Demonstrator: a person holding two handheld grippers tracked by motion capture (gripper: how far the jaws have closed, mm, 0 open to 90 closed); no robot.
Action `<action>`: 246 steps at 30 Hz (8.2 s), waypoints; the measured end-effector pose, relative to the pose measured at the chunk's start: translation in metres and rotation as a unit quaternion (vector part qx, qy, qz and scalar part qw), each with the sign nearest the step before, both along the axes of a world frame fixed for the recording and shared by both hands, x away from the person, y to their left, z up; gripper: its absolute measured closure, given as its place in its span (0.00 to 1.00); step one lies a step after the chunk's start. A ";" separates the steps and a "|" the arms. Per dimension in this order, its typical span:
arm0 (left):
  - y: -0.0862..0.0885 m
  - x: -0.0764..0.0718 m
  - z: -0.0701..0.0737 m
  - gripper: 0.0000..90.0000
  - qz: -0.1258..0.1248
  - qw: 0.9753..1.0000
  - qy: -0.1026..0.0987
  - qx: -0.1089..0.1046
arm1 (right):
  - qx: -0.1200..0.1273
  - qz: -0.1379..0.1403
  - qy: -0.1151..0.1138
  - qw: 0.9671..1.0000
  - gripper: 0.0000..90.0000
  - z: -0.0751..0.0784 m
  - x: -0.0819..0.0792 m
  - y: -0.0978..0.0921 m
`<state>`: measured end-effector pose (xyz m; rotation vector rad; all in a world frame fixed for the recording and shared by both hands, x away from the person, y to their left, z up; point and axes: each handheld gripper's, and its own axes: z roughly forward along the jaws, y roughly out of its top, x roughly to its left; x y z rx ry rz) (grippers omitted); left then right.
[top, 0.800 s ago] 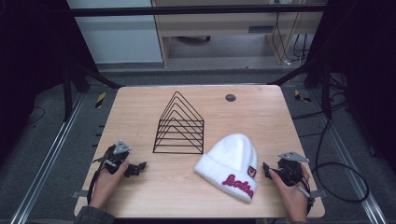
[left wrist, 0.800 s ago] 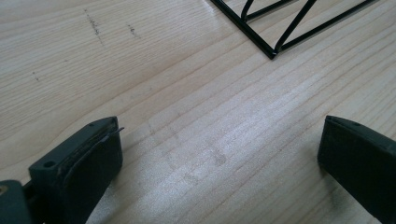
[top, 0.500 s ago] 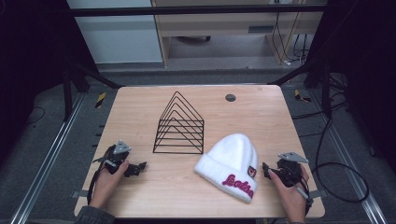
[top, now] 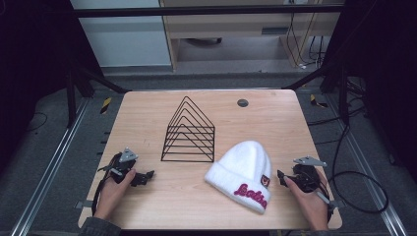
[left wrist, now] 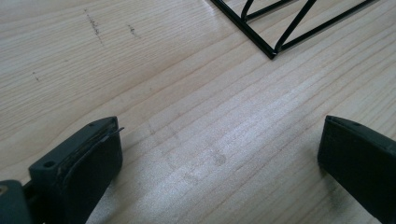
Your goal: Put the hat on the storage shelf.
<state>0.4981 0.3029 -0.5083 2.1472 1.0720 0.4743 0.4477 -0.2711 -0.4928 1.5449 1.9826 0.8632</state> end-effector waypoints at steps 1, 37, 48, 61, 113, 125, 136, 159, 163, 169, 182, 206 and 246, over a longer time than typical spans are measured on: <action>0.000 0.000 0.000 0.00 -0.002 1.000 0.001 0.002 | -0.006 0.007 -0.001 1.000 0.23 0.006 0.002 0.001; 0.000 0.000 0.000 0.00 -0.002 1.000 0.001 0.002 | -0.037 0.119 0.109 0.986 0.54 0.025 0.114 0.072; 0.000 0.000 0.000 0.00 -0.001 1.000 0.001 0.002 | -0.039 0.140 0.126 0.981 0.81 0.019 0.115 0.080; 0.000 0.000 0.000 0.00 -0.001 1.000 0.001 0.002 | -0.044 0.170 0.057 0.983 0.92 0.052 0.087 0.084; -0.055 0.004 0.193 0.07 -0.116 0.986 -0.101 -0.056 | -0.018 0.250 -0.268 0.930 0.93 0.270 0.032 0.114; -0.071 0.009 0.203 0.16 -0.144 0.983 -0.100 -0.048 | 0.006 0.235 -0.288 0.928 0.93 0.296 0.058 0.132; -0.077 0.019 0.209 0.17 -0.142 0.982 -0.106 -0.070 | 0.022 0.259 -0.314 0.913 0.93 0.318 0.067 0.162; -0.070 0.025 0.210 0.18 -0.121 0.983 -0.112 -0.085 | 0.055 0.287 -0.326 0.899 0.93 0.331 0.087 0.217; -0.069 0.029 0.209 0.20 -0.109 0.984 -0.110 -0.090 | 0.059 0.295 -0.324 0.897 0.93 0.331 0.088 0.225; -0.061 0.037 0.210 0.22 -0.092 0.984 -0.115 -0.099 | 0.067 0.308 -0.320 0.893 0.93 0.332 0.089 0.236; -0.052 0.054 0.211 0.60 -0.094 0.981 -0.097 -0.139 | 0.061 0.342 -0.309 0.885 0.93 0.329 0.088 0.257; -0.073 0.044 0.205 0.83 -0.090 0.986 -0.124 -0.059 | 0.040 0.310 -0.267 0.912 0.93 0.290 0.122 0.232; -0.062 0.044 0.149 0.83 -0.074 0.991 -0.098 -0.059 | 0.029 0.349 -0.225 0.909 0.92 0.246 0.122 0.230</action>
